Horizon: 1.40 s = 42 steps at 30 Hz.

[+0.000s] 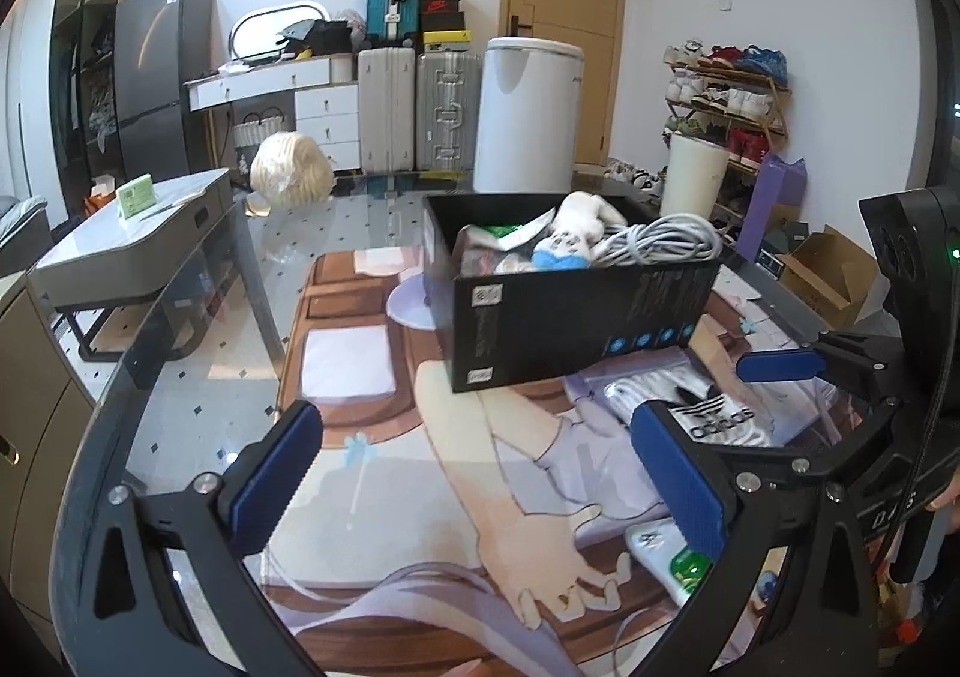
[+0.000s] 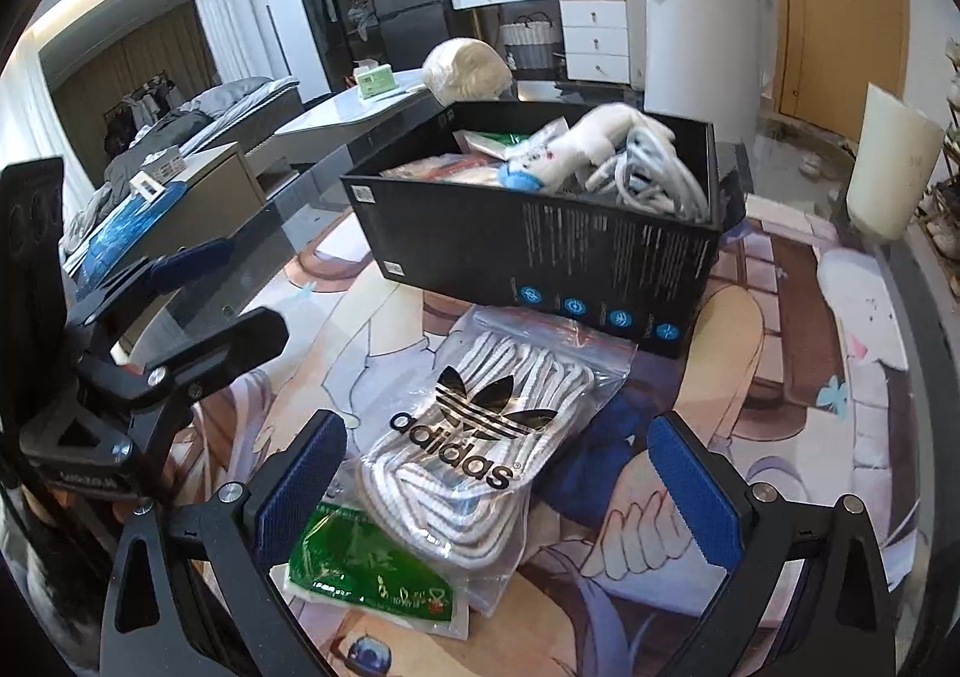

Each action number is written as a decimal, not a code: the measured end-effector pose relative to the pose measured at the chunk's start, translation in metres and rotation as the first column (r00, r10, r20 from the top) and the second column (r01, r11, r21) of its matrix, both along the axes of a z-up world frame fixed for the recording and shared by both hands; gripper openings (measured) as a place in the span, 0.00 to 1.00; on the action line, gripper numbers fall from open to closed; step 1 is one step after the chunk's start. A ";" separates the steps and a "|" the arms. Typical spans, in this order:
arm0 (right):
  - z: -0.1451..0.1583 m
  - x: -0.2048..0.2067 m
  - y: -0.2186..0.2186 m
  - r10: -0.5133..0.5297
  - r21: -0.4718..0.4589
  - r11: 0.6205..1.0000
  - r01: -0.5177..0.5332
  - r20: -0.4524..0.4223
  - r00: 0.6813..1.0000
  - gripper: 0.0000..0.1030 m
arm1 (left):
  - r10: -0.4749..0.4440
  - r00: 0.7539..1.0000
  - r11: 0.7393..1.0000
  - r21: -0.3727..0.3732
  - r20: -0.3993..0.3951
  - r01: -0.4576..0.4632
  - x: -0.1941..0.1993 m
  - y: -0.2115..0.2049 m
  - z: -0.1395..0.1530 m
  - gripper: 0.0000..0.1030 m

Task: Organize soft objects
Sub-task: 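Grasp the clear adidas bag of white laces with the right tool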

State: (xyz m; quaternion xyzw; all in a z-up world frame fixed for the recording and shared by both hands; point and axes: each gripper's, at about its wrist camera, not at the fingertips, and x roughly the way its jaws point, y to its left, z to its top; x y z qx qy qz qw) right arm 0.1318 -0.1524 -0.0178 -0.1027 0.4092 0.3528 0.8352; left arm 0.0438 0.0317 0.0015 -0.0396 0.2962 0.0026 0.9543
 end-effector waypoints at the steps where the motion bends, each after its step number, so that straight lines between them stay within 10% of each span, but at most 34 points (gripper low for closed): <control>1: -0.002 0.002 0.001 -0.016 -0.004 1.000 0.016 -0.010 1.000 0.99 | -0.004 1.000 1.000 -0.006 -0.001 0.004 0.000 0.001 -0.001 1.00; 29: -0.018 0.018 -0.011 -0.101 -0.123 0.988 0.097 -0.027 0.995 0.93 | -0.032 0.999 0.999 -0.008 -0.022 0.032 -0.002 -0.001 -0.007 1.00; 34: -0.014 0.017 -0.016 -0.115 -0.115 0.987 0.115 0.004 0.993 0.52 | -0.033 0.999 0.999 -0.007 -0.023 0.033 -0.002 -0.002 -0.008 1.00; 42: -0.011 0.014 -0.020 -0.097 -0.116 0.988 0.099 0.022 0.995 0.42 | -0.037 0.999 0.999 -0.002 -0.033 0.037 -0.001 -0.002 -0.009 1.00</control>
